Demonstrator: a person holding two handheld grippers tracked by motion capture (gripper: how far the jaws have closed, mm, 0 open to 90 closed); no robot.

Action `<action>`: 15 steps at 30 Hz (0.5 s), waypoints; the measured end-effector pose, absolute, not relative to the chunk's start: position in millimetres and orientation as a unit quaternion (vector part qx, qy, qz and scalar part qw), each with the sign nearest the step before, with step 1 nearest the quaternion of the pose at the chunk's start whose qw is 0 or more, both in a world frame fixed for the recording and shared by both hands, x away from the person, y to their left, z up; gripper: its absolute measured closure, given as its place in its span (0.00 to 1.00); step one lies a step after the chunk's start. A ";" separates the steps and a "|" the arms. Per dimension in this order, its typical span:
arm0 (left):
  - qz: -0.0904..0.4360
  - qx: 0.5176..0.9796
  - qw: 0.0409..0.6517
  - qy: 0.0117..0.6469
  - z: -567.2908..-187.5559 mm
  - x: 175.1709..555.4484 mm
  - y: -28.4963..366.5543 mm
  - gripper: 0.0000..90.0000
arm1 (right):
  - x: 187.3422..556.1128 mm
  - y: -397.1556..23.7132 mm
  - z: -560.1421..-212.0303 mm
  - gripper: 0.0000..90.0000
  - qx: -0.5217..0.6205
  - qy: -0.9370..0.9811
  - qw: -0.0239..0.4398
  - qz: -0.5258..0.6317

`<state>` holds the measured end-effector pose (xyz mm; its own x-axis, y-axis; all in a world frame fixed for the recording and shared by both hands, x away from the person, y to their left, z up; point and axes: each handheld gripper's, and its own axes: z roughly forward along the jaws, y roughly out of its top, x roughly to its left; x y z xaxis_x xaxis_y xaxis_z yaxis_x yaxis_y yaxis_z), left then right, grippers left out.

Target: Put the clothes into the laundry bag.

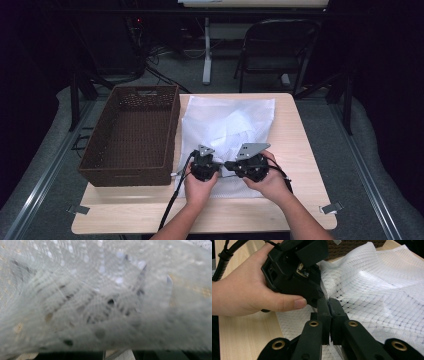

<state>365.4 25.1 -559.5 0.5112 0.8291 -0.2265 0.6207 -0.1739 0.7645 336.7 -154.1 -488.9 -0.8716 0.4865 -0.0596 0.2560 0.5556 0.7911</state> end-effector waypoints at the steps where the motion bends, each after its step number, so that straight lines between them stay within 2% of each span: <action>1: 0.123 0.754 0.429 0.482 -560.1 365.7 24.8 0.96 | 336.4 -153.9 -488.9 0.98 0.213 0.871 0.136 0.421; 15: 0.128 0.744 0.433 0.492 -560.2 371.7 25.2 0.96 | 335.2 -151.8 -488.4 0.98 0.209 0.872 0.131 0.423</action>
